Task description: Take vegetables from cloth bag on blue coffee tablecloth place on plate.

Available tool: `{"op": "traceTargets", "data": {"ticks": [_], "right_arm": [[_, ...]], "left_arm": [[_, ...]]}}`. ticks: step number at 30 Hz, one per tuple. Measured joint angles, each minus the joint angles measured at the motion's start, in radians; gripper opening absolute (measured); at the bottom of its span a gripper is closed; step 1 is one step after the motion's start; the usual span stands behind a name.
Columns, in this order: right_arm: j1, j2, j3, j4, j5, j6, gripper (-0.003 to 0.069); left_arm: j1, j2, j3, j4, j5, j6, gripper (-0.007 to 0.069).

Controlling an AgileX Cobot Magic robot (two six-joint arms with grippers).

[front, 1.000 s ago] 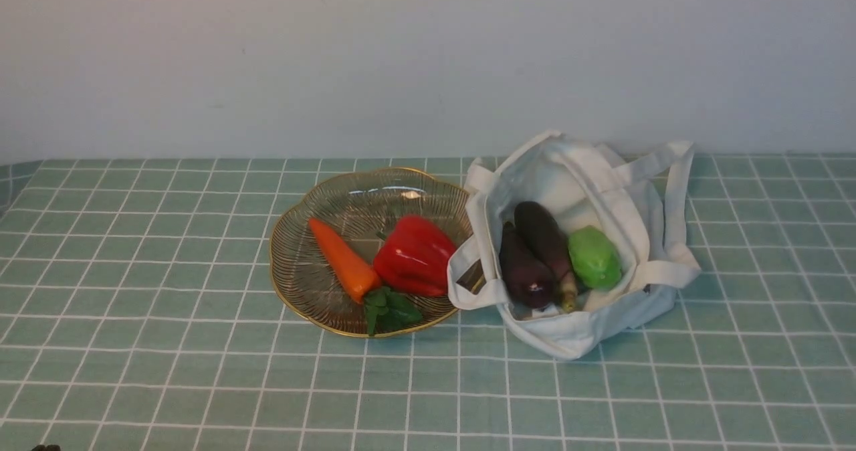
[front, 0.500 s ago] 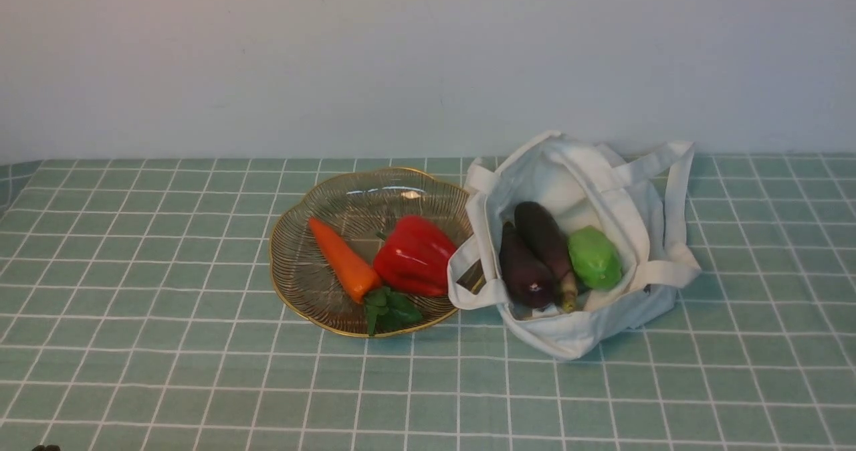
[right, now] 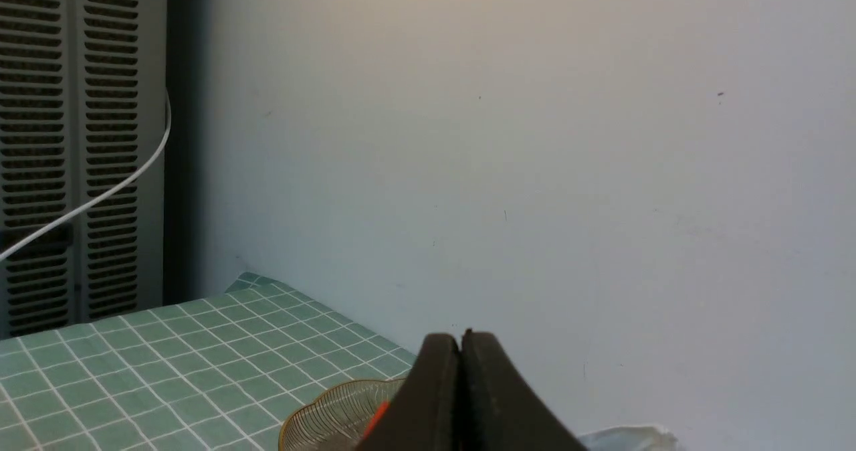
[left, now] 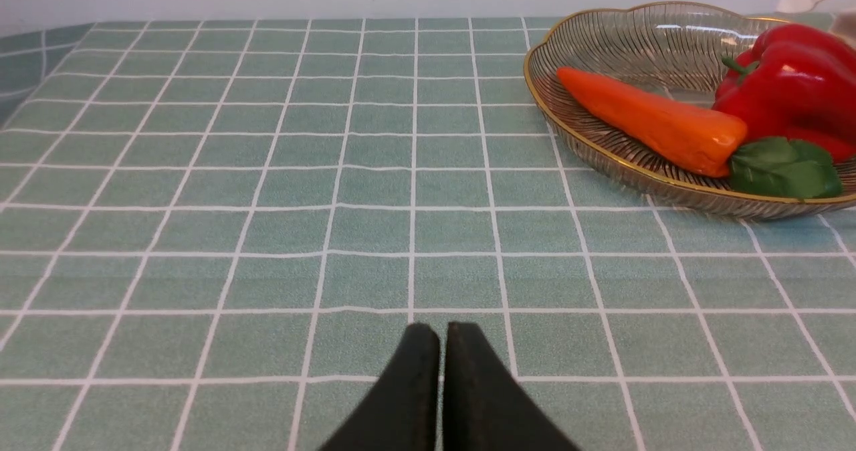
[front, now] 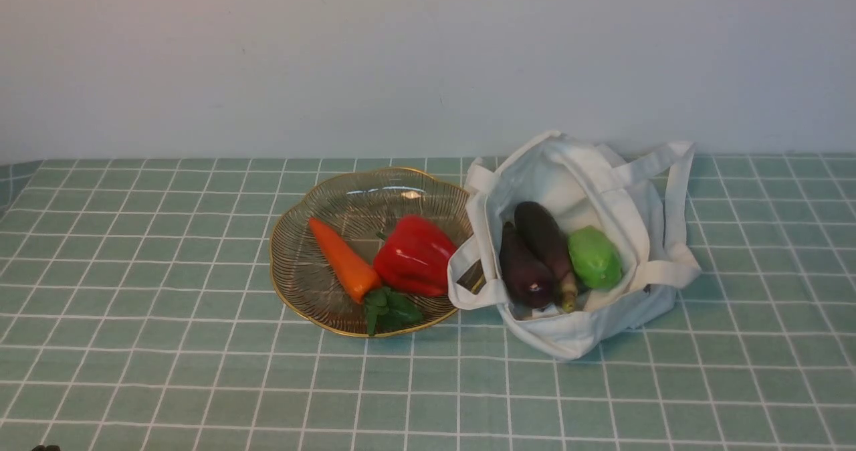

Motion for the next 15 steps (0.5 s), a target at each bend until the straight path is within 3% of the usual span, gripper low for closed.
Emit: {"op": "traceTargets", "data": {"ticks": [10,15], "right_arm": [[-0.011,-0.01,0.0,0.04,0.068,-0.02,-0.0015],[-0.147,-0.03,0.043,0.16,0.121,-0.11,-0.0015]], "left_arm": [[0.0,0.0,0.0,0.0,0.0,0.0,-0.0004],[0.0,0.0,0.0,0.001,0.0,0.0,-0.0004]]}}
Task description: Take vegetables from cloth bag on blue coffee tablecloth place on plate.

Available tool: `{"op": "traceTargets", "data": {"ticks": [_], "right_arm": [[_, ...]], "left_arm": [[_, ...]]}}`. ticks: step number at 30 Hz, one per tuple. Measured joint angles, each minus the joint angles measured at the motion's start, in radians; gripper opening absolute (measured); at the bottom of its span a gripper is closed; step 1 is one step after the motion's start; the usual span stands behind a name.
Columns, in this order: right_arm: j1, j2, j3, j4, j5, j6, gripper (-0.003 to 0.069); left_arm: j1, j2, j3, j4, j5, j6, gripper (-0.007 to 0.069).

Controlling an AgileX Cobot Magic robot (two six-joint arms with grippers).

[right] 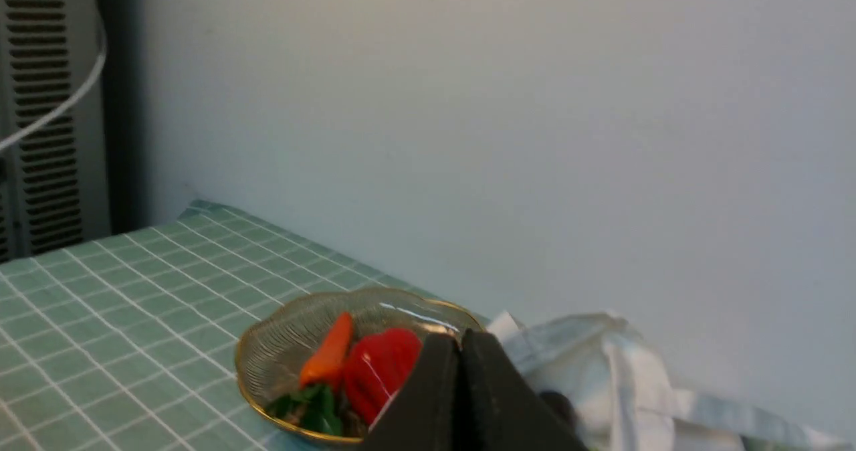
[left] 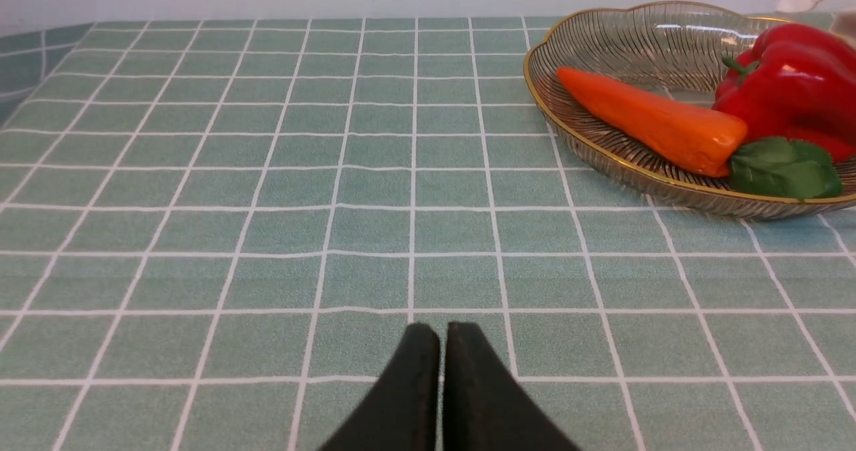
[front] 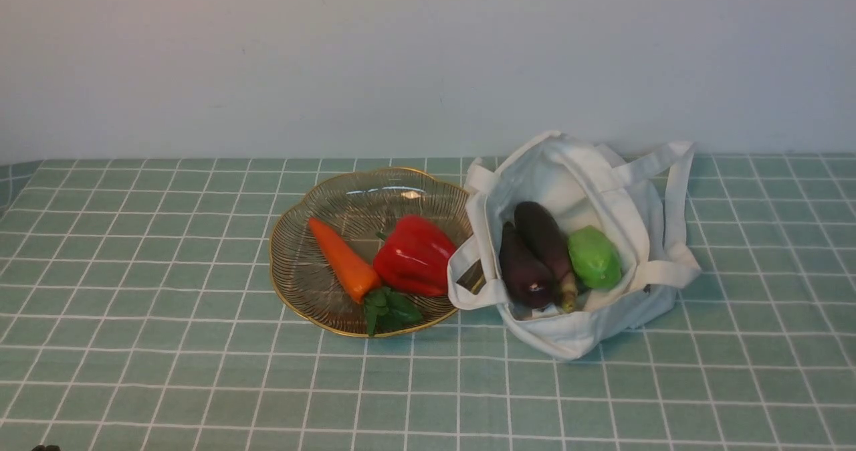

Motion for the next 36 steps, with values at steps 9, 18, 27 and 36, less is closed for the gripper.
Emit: {"op": "traceTargets", "data": {"ticks": [9,18,27,36], "right_arm": [[-0.346,-0.1,0.243,0.065,-0.002,-0.074,-0.0015],[-0.469,-0.194,0.341,0.069,0.011,-0.065,-0.0015],[-0.468,-0.195,0.34,0.07,0.07,-0.043,-0.0015],[-0.468,-0.195,0.339,0.072,0.073,-0.043,-0.0015]], "left_arm": [[0.0,0.0,0.0,0.0,0.0,0.0,-0.0004],[0.0,0.0,0.0,0.0,0.0,0.0,-0.0004],[0.0,0.0,0.0,0.0,0.0,0.0,-0.0004],[0.0,0.0,0.0,0.0,0.0,0.0,-0.0004]]}}
